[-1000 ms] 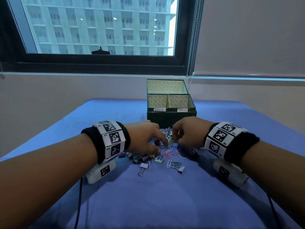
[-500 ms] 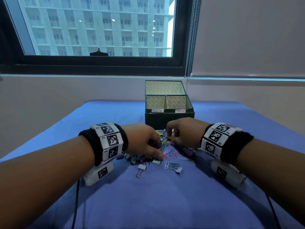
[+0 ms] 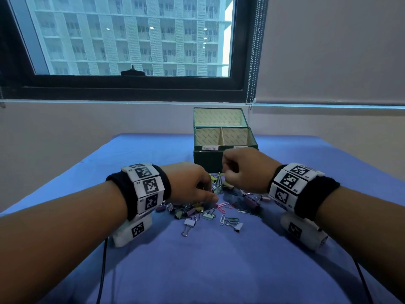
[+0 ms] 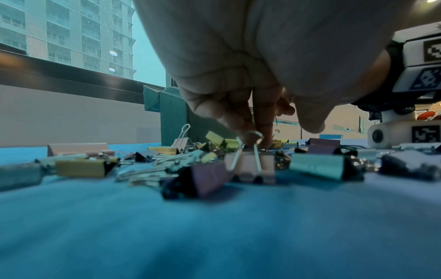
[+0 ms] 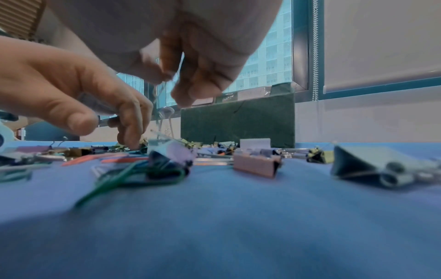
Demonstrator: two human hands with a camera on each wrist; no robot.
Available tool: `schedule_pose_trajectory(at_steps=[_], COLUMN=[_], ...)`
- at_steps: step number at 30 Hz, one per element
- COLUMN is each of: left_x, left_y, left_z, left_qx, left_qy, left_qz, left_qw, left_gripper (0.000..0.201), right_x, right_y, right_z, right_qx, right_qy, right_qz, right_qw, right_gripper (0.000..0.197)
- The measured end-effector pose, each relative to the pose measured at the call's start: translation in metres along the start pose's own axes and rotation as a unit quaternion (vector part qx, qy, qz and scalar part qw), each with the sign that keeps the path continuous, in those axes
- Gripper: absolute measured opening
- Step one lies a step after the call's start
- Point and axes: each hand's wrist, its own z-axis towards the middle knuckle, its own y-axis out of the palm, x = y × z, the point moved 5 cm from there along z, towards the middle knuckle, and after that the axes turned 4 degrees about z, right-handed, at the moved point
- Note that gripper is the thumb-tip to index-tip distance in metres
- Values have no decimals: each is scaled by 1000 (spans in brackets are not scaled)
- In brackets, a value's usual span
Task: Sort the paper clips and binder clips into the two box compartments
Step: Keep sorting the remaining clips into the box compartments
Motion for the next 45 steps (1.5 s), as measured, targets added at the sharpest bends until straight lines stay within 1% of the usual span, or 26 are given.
schedule_pose_trajectory(at_steps=[3,6,8,9,11,13,14,15,17,19,20,24,27,31,32,34,36,37,38,39,41,42,44,45], left_x=[3,4,4,4,7,13,16,19,26,36,41,58,63,61,59,46,28,19,10,2,-9,-10,-7,-7], left_y=[-1,-2,-2,-2,-3,-2,-1,-1,-1,-4,-5,-2,-2,-8,-14,-30,-49,-59,-69,-77,-87,-88,-85,-84], left_z=[-1,0,-1,-1,-3,-6,-7,-7,-4,2,6,19,18,15,16,24,41,51,61,72,92,101,113,116], left_qx=[-7,-7,-4,-3,-2,-18,-30,-43,-61,-49,-43,-42,-27,-25,-25,-28,-32,-18,12,51,115,128,126,125], left_qy=[6,11,13,17,42,80,95,106,118,124,125,122,136,130,111,47,-12,-37,-60,-80,-110,-115,-122,-129], left_qz=[8,7,-1,-9,-35,-48,-38,-13,73,148,160,118,108,115,106,59,-25,-71,-117,-158,-238,-280,-353,-374], left_qw=[1000,1000,1000,1000,998,996,994,993,989,980,978,985,984,985,988,997,999,997,991,983,958,945,919,910], left_gripper=[43,43,40,37,33,38,40,41,41,44,44,33,33,20,19,14,9,8,8,9,9,10,19,22], right_x=[-2,-3,-2,-1,1,4,6,8,10,10,10,12,13,15,17,20,22,22,23,23,24,24,23,22], right_y=[-12,-19,-21,-21,-19,-15,-13,-12,-10,-8,-7,-5,-6,-9,-10,-10,-10,-10,-9,-8,-6,-7,-8,-8], right_z=[-2,-3,-3,-2,0,3,3,4,4,4,4,4,3,3,4,5,5,4,3,3,2,2,2,2], right_qx=[69,110,125,123,96,51,34,25,17,6,0,-16,-15,-1,4,10,6,0,-9,-20,-39,-44,-48,-50], right_qy=[-1,-5,0,8,31,55,70,81,95,97,97,111,118,118,120,128,134,135,134,133,136,135,132,132], right_qz=[45,39,48,51,29,0,-3,-2,0,9,11,-1,-19,-48,-51,-53,-54,-60,-68,-75,-88,-91,-93,-91], right_qw=[997,993,991,991,995,997,997,996,995,995,995,994,993,992,991,990,990,989,989,988,986,986,986,986], right_gripper=[16,12,11,14,16,22,23,22,20,18,18,21,22,19,17,15,15,11,9,10,10,9,14,15])
